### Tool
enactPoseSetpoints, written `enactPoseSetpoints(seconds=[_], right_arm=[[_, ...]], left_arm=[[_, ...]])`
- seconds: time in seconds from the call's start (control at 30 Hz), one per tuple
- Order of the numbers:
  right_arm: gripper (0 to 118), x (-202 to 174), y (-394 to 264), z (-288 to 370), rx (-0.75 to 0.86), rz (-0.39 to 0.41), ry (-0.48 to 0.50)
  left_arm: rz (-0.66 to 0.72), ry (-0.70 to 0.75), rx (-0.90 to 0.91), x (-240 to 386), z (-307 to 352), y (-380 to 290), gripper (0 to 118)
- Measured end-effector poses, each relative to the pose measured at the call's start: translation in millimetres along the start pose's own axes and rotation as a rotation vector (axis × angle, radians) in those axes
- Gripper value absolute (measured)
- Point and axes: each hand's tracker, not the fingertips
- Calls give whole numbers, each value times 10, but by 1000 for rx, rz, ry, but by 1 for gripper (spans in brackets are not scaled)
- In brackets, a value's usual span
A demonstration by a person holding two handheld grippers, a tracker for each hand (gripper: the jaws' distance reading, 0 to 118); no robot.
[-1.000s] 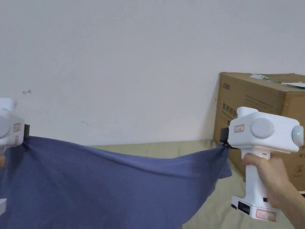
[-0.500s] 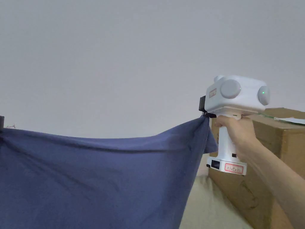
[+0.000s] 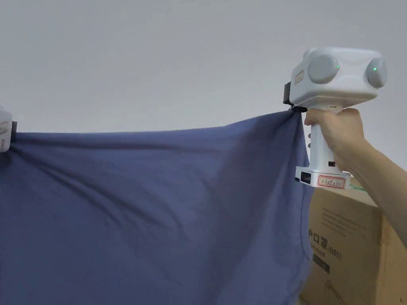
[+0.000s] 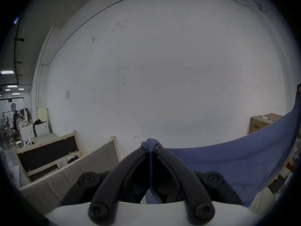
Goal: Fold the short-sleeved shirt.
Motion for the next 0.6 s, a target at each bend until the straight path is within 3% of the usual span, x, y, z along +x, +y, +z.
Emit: enactPoseSetpoints(seconds=[0.1, 0.3, 0.6], right_arm=[[0, 89, -265, -69, -49, -18, 18], [0, 169, -1346, -562, -235, 6, 4], [0, 138, -3768, -1260, -654, 33, -3]], left_arm=[[21, -22, -30, 64, -105, -301, 0], [-76, -46, -176, 384, -319, -1321, 0], [-116, -86, -620, 755, -726, -3654, 0]])
